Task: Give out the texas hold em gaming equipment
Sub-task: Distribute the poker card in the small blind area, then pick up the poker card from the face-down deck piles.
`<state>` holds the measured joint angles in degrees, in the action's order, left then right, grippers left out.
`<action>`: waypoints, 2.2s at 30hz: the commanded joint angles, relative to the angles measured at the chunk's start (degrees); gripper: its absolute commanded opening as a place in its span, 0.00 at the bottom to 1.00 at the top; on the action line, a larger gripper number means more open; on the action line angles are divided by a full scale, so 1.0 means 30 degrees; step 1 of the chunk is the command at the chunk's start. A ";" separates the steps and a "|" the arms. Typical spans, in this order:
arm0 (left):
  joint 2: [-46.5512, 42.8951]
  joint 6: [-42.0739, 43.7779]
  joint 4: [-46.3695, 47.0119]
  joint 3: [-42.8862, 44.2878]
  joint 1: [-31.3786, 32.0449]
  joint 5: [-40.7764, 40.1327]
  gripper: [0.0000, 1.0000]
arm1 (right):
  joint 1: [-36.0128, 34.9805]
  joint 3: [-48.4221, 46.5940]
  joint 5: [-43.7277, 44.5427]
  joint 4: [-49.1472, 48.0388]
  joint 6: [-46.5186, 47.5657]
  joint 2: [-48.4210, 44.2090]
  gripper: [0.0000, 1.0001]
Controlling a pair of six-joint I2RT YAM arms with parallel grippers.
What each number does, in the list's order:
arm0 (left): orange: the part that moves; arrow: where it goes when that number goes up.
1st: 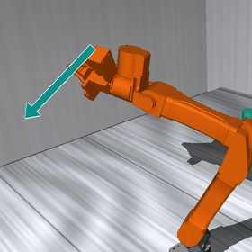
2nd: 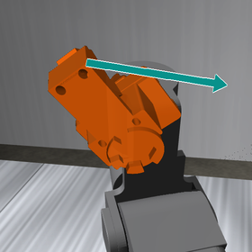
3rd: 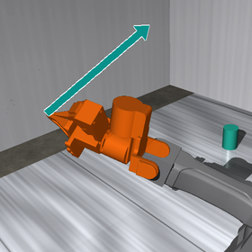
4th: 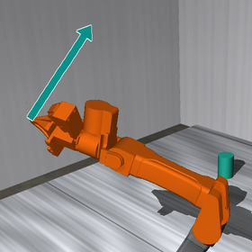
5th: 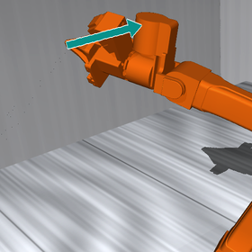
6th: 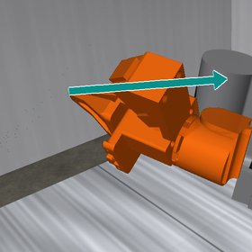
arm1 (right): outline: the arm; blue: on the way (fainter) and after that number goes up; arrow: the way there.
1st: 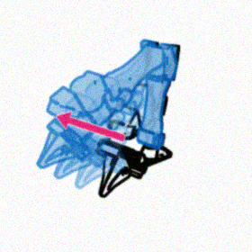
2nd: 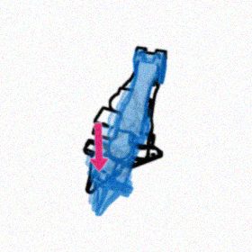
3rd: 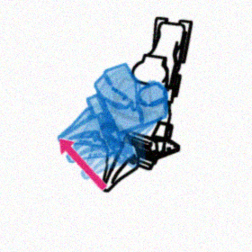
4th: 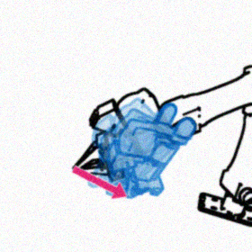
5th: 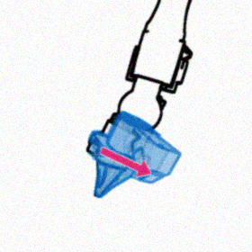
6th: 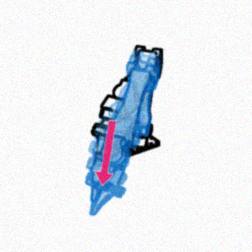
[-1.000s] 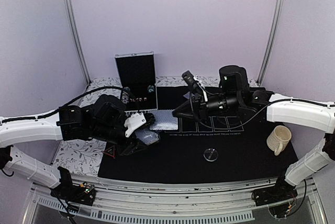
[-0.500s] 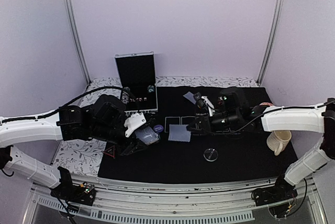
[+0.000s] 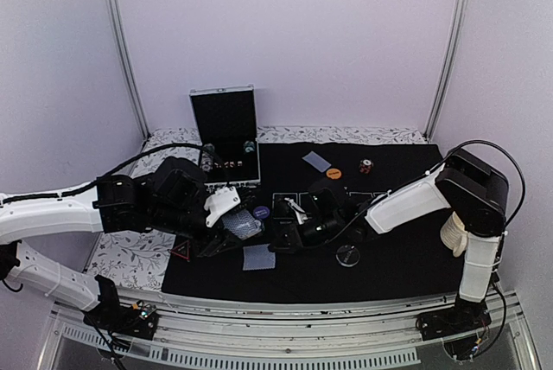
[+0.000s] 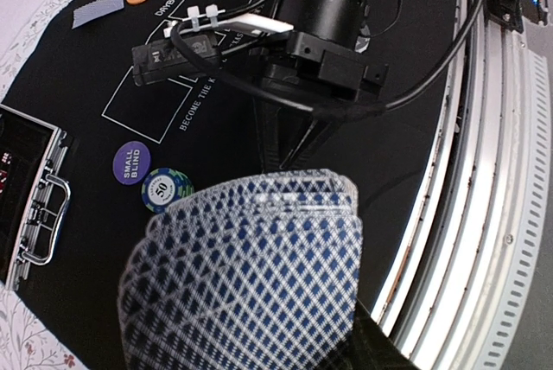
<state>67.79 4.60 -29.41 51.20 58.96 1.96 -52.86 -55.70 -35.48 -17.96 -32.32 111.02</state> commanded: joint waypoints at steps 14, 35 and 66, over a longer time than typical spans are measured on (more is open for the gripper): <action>-0.0389 0.0242 0.0399 -0.0249 -0.0253 -0.0047 0.45 | -0.0493 -0.0571 0.3236 0.2658 -0.0844 -0.1324 0.52; -0.0333 0.0425 0.0376 -0.0161 -0.0239 0.0394 0.45 | -0.1014 -0.1445 0.3055 0.1826 0.4403 -0.7196 0.99; -0.0741 0.0445 0.0395 -0.0250 -0.0231 0.0567 0.44 | -0.1745 -0.3872 0.5183 0.4014 0.5923 -0.3447 0.95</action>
<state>67.02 5.56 -29.61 50.61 58.85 2.76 -58.50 -67.57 -23.68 -10.46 -16.43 103.07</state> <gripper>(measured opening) 0.442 0.953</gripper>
